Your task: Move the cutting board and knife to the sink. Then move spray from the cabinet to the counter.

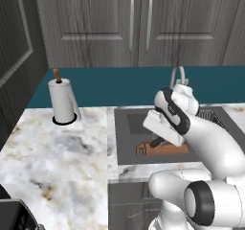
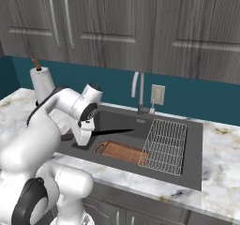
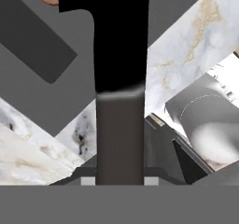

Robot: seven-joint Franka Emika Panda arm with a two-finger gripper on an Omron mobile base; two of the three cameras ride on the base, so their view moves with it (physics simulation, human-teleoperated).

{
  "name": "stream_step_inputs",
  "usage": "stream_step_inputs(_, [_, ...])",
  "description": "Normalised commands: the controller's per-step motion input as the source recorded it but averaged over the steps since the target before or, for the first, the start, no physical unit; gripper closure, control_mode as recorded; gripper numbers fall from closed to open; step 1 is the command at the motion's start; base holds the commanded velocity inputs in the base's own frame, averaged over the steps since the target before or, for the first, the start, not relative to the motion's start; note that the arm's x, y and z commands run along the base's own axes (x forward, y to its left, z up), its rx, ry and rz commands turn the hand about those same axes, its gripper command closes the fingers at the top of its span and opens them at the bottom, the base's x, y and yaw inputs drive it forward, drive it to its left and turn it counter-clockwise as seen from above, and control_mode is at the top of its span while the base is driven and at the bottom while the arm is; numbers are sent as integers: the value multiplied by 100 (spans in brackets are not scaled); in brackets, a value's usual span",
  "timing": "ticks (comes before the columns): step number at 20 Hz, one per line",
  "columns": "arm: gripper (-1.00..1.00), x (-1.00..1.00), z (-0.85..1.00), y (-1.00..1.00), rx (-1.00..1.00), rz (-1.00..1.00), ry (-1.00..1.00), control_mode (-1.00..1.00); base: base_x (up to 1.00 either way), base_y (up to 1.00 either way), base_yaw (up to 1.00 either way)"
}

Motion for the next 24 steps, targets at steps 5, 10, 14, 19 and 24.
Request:
stream_step_inputs(5, [100, 25, -30, 0, 0, -4, -4, -100, 0, 0, 0])
stream_step_inputs(10, [100, 29, -21, -11, 1, -10, 0, -100, 0, 0, 0])
stream_step_inputs(14, [100, 30, -14, -10, 9, -13, 0, -100, 0, 0, 0])
stream_step_inputs(19, [100, 23, -18, -2, 9, -12, 0, -100, 0, 0, 0])
stream_step_inputs(24, [100, 20, -22, -8, 6, -6, 0, -100, 0, 0, 0])
